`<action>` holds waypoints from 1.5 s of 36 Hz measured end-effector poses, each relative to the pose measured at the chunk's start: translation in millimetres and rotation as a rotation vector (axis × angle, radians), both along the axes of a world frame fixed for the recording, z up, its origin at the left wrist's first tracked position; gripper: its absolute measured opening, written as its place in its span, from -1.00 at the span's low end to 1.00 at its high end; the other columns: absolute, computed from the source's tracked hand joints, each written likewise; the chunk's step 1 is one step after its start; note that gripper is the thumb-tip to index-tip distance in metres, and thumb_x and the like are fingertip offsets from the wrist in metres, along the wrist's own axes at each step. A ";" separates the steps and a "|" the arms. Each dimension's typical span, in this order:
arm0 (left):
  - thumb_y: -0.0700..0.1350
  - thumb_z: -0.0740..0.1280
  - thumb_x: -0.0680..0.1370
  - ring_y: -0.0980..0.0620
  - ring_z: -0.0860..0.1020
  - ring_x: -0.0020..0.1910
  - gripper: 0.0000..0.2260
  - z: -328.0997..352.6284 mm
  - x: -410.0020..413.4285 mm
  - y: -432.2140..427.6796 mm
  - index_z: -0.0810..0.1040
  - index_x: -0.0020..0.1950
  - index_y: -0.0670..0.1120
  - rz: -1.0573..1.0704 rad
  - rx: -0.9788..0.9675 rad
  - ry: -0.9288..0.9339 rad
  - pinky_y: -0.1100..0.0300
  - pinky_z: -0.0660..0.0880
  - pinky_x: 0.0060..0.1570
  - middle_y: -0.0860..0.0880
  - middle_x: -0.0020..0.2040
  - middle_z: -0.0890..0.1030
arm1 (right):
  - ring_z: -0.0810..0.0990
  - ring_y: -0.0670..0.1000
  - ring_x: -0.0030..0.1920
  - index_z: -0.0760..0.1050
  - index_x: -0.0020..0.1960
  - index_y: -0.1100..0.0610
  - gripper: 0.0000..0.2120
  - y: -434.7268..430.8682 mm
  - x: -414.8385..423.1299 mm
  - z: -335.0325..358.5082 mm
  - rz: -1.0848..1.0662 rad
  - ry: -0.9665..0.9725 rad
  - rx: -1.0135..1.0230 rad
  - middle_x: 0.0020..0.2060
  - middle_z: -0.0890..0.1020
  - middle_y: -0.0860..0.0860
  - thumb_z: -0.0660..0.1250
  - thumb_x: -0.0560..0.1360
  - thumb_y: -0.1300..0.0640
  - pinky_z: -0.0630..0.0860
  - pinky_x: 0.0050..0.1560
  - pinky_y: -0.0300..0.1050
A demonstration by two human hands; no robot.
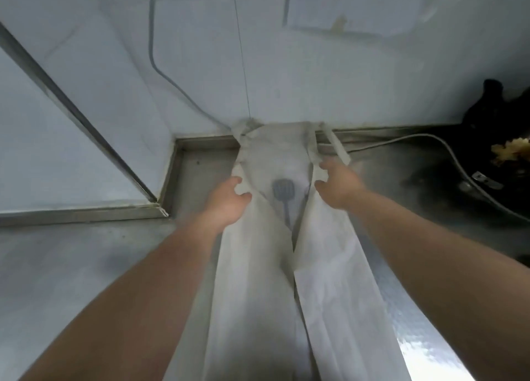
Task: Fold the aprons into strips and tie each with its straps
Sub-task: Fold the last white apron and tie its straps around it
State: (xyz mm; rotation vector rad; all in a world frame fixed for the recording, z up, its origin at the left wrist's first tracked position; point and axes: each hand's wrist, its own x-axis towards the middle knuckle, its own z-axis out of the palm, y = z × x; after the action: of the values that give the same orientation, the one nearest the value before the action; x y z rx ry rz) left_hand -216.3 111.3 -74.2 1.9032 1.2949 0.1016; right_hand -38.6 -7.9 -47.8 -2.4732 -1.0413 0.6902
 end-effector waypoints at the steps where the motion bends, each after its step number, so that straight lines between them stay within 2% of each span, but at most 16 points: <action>1: 0.03 0.31 0.52 -0.08 0.42 0.34 -0.48 -6.6 -3.6 -2.1 0.33 0.45 -0.07 -0.005 0.019 0.043 0.18 0.35 0.26 -0.10 0.41 0.40 | 0.40 0.12 0.33 0.21 0.47 0.14 -0.53 -3.2 -0.5 -5.6 -0.003 0.016 -0.010 0.36 0.41 0.13 0.19 0.59 0.14 0.35 0.22 -0.14; 7: -0.06 0.27 0.56 -0.13 0.37 0.36 -0.53 -50.0 -12.4 -5.0 0.29 0.47 -0.05 0.087 0.132 0.146 0.03 0.31 0.34 -0.11 0.42 0.37 | 0.39 0.15 0.35 0.25 0.46 0.12 -0.56 -11.4 2.0 -38.6 -0.018 0.025 -0.059 0.39 0.37 0.13 0.19 0.60 0.10 0.35 0.27 -0.08; 12: -0.10 0.28 0.56 -0.21 0.42 0.27 -0.58 -66.7 -2.6 -0.4 0.36 0.38 -0.19 0.190 0.204 0.149 0.09 0.35 0.18 -0.26 0.29 0.46 | 0.45 0.11 0.28 0.38 0.37 0.12 -0.61 -1.6 -5.2 -54.9 0.045 0.055 -0.017 0.31 0.47 0.11 0.25 0.56 0.10 0.36 0.20 -0.17; 16: -0.06 0.32 0.53 -0.21 0.54 0.13 -0.69 -76.8 -2.2 3.0 0.50 0.19 -0.21 0.201 0.183 0.102 0.05 0.47 0.10 -0.24 0.14 0.58 | 0.50 0.12 0.20 0.39 0.35 0.14 -0.57 18.5 -21.2 -65.0 0.055 0.170 -0.047 0.23 0.53 0.10 0.26 0.55 -0.03 0.41 0.19 -0.11; 19: -0.06 0.33 0.53 -0.16 0.56 0.10 -0.73 -79.0 -7.1 8.3 0.55 0.15 -0.18 0.223 0.181 0.087 0.10 0.45 0.03 -0.18 0.09 0.62 | 0.51 0.11 0.05 0.46 0.18 0.13 -0.64 34.4 -33.6 -70.9 0.166 0.167 -0.159 0.09 0.54 0.10 0.25 0.54 -0.10 0.38 -0.01 -0.18; 22: -0.07 0.33 0.54 -0.10 0.57 0.12 -0.76 -80.6 -13.0 16.2 0.58 0.14 -0.17 0.225 0.167 0.092 0.21 0.39 -0.03 -0.12 0.11 0.64 | 0.54 0.12 0.06 0.51 0.10 0.17 -0.71 49.5 -43.8 -76.8 0.255 0.157 -0.238 -0.01 0.55 0.09 0.27 0.54 -0.03 0.38 -0.08 -0.22; 24: -0.08 0.33 0.54 -0.07 0.57 0.12 -0.77 -83.5 -16.2 24.3 0.59 0.15 -0.15 0.230 0.156 0.074 0.28 0.34 -0.11 -0.10 0.11 0.64 | 0.55 0.10 -0.07 0.51 -0.18 0.15 -0.79 62.6 -47.7 -83.0 0.302 0.142 -0.243 -0.23 0.53 0.06 0.25 0.54 0.05 0.39 -0.21 -0.21; 26: -0.10 0.31 0.55 -0.08 0.57 0.10 -0.78 -83.8 -17.4 29.4 0.61 0.13 -0.15 0.233 0.151 0.057 0.31 0.30 -0.16 -0.11 0.09 0.65 | 0.48 0.05 -0.14 0.38 -0.35 0.07 -0.72 71.5 -51.0 -85.3 0.319 0.129 -0.210 -0.32 0.45 0.01 0.22 0.55 0.12 0.32 -0.31 -0.20; 29: -0.14 0.26 0.56 -0.11 0.56 0.10 -0.79 -84.5 -20.4 40.0 0.62 0.11 -0.14 0.289 0.160 0.025 0.23 0.38 -0.08 -0.13 0.09 0.64 | 0.44 0.03 -0.14 0.31 -0.29 0.04 -0.74 83.9 -54.3 -86.8 0.300 0.179 -0.113 -0.30 0.42 -0.03 0.17 0.58 0.13 0.27 -0.38 -0.26; 33: -0.14 0.22 0.57 -0.14 0.54 0.14 -0.77 -87.9 -26.2 51.9 0.61 0.14 -0.14 0.346 0.177 0.042 0.17 0.41 0.03 -0.15 0.12 0.62 | 0.41 0.02 -0.16 0.31 -0.02 0.17 -0.85 98.0 -62.0 -88.1 0.312 0.235 -0.058 -0.25 0.41 -0.01 0.07 0.62 0.09 0.28 -0.17 -0.19; 38: -0.12 0.24 0.58 -0.14 0.56 0.08 -0.81 -96.5 -36.4 61.9 0.57 0.12 -0.13 0.334 0.239 0.063 0.16 0.41 -0.04 -0.13 0.06 0.64 | 0.47 0.03 -0.14 0.35 0.08 0.18 -0.83 108.1 -69.6 -89.7 0.286 0.361 -0.041 -0.11 0.49 0.06 0.11 0.60 0.09 0.38 -0.24 -0.15; 42: -0.14 0.25 0.57 -0.17 0.57 0.05 -0.83 -99.9 -38.4 62.3 0.57 0.09 -0.13 0.277 0.301 0.060 0.09 0.48 -0.03 -0.15 0.03 0.64 | 0.56 0.02 -0.22 0.47 0.05 0.11 -0.82 107.9 -63.5 -81.9 0.230 0.608 -0.110 -0.13 0.57 0.06 0.32 0.45 0.14 0.44 -0.38 -0.18; 46: -0.14 0.28 0.54 -0.14 0.55 0.03 -0.85 -106.7 -41.4 60.2 0.58 0.06 -0.13 0.255 0.327 0.089 0.17 0.39 -0.11 -0.15 0.03 0.62 | 0.30 -0.03 -0.51 0.48 -0.09 0.23 -0.89 100.3 -61.2 -72.6 0.270 0.667 -0.243 -0.35 0.39 0.10 0.35 0.40 0.24 0.20 -0.54 -0.26; 50: -0.12 0.27 0.56 -0.16 0.52 0.06 -0.86 -107.5 -40.6 60.2 0.55 0.06 -0.13 0.242 0.335 0.151 0.14 0.40 -0.08 -0.16 0.08 0.58 | 0.48 0.01 -0.40 0.52 -0.21 0.22 -0.93 92.2 -57.1 -69.2 0.187 0.582 -0.122 -0.36 0.51 0.09 0.40 0.40 0.24 0.46 -0.45 -0.21; 52: -0.14 0.25 0.57 -0.20 0.51 0.09 -0.84 -106.0 -37.9 61.0 0.54 0.10 -0.13 0.229 0.355 0.203 0.08 0.43 -0.02 -0.19 0.14 0.54 | 0.53 0.05 -0.30 0.53 -0.22 0.22 -0.94 87.9 -53.0 -65.3 0.072 0.632 -0.010 -0.31 0.54 0.11 0.39 0.41 0.29 0.58 -0.23 -0.09; 54: -0.16 0.23 0.58 -0.23 0.50 0.11 -0.83 -105.1 -34.5 59.4 0.50 0.14 -0.13 0.211 0.389 0.256 0.03 0.43 0.00 -0.21 0.18 0.51 | 0.50 0.05 -0.35 0.51 -0.23 0.19 -0.87 80.8 -45.3 -60.2 -0.055 0.730 0.083 -0.34 0.50 0.13 0.35 0.44 0.36 0.60 -0.29 -0.10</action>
State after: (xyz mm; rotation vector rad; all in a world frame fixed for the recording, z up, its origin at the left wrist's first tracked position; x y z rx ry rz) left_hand -250.8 170.7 -179.3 2.1485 1.7511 0.2397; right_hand -83.9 72.9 -108.0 -1.9040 -0.6880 1.3527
